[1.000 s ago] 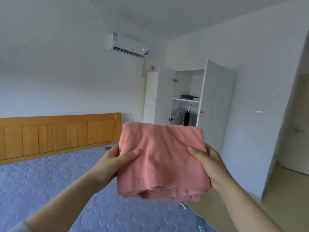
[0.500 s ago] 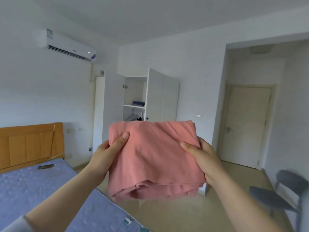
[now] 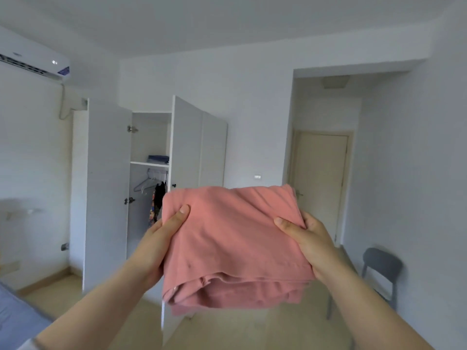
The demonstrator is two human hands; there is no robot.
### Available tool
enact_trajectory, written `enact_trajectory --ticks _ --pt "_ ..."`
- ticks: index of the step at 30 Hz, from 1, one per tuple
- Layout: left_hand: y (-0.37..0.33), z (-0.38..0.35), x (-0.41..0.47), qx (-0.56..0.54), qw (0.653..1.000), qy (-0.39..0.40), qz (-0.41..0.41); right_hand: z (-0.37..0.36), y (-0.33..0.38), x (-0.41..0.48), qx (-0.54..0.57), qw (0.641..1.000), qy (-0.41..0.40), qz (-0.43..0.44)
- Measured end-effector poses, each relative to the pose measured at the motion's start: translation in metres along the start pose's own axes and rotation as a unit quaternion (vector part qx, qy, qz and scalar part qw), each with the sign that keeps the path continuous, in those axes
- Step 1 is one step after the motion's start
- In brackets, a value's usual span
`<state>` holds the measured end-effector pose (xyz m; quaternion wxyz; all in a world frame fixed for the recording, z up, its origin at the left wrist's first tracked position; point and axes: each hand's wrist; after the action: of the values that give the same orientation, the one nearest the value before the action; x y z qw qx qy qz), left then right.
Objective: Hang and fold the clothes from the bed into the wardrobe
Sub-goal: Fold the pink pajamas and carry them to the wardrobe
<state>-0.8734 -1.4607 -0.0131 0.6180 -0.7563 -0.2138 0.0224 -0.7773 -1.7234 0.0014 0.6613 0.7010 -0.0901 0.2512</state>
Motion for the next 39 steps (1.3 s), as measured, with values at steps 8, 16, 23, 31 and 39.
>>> enact_trajectory --ticks 8,16,23,31,39 --pt "0.043 -0.060 0.099 -0.016 1.000 0.017 0.002 0.049 -0.047 0.077 -0.018 0.999 -0.048 -0.004" --pt "0.091 -0.142 0.183 0.020 1.000 -0.018 0.002 0.130 -0.095 0.168 -0.024 0.999 -0.028 -0.008" --pt "0.116 -0.174 0.263 0.049 0.999 -0.023 0.001 0.161 -0.138 0.253 -0.013 1.000 -0.008 -0.008" --pt "0.148 -0.168 0.375 0.035 0.999 -0.025 -0.019 0.146 -0.195 0.358 -0.004 1.000 0.012 0.007" --pt "0.167 -0.130 0.494 0.022 0.998 -0.047 -0.035 0.099 -0.250 0.476 -0.011 0.999 0.031 0.015"
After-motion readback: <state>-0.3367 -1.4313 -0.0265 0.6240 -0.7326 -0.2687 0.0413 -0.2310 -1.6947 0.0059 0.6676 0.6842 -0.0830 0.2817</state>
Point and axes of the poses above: each hand's wrist, its own x-axis towards the middle knuckle, its own z-axis out of the back of the hand, y = z × x
